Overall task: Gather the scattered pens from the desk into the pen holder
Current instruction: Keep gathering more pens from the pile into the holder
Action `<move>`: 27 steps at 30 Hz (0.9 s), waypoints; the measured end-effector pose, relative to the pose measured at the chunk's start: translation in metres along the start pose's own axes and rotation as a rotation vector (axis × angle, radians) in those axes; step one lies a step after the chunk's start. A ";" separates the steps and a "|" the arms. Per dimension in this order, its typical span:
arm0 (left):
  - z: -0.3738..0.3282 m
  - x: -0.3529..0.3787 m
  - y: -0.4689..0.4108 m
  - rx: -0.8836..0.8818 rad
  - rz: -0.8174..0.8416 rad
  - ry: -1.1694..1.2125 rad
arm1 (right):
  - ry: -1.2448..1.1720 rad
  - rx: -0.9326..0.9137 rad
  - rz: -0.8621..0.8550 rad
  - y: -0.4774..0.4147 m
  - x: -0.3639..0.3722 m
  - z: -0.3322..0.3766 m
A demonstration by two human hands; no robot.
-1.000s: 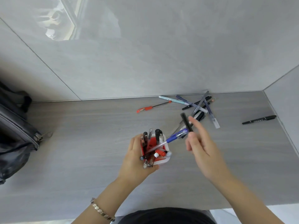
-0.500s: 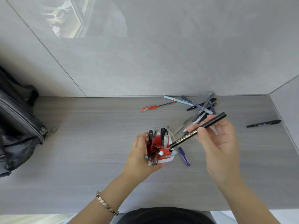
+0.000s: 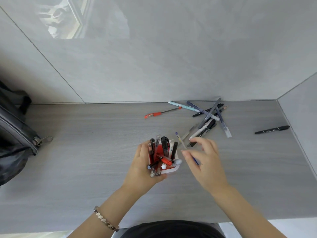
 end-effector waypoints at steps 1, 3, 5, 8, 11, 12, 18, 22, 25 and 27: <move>0.000 0.000 0.000 -0.005 0.010 0.006 | 0.029 0.027 0.040 0.002 0.002 -0.011; 0.000 0.000 -0.001 -0.015 0.021 0.008 | 0.061 0.177 0.150 0.006 0.008 -0.030; 0.000 0.000 -0.001 -0.018 0.021 -0.006 | 0.067 0.389 0.368 0.008 0.019 -0.045; 0.001 0.000 -0.001 -0.028 0.026 -0.004 | 0.093 0.429 0.467 0.010 0.032 -0.056; 0.000 0.000 -0.001 -0.048 0.037 -0.004 | -0.166 0.448 0.274 0.002 0.023 -0.061; 0.000 -0.001 -0.001 -0.053 0.038 -0.011 | -0.256 0.453 0.201 -0.004 0.014 -0.065; -0.001 -0.001 -0.001 -0.083 0.037 -0.047 | -0.727 0.594 -0.114 -0.046 -0.048 -0.105; -0.003 -0.001 -0.001 -0.086 0.024 -0.047 | -0.886 0.720 -0.302 -0.075 -0.057 -0.119; -0.002 0.000 -0.001 -0.105 0.031 -0.043 | -0.706 0.908 -0.123 -0.093 -0.031 -0.122; -0.003 -0.001 -0.001 -0.109 0.036 -0.051 | -0.445 0.936 0.033 -0.098 -0.014 -0.121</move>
Point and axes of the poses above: each hand's wrist, its own y-axis away from the middle knuckle, its own x-axis out of the palm, z = x × y, the point moved 2 cm from there along -y, towards the middle knuckle, and after that the axes turned 13 degrees about z, right-handed, at the moved point
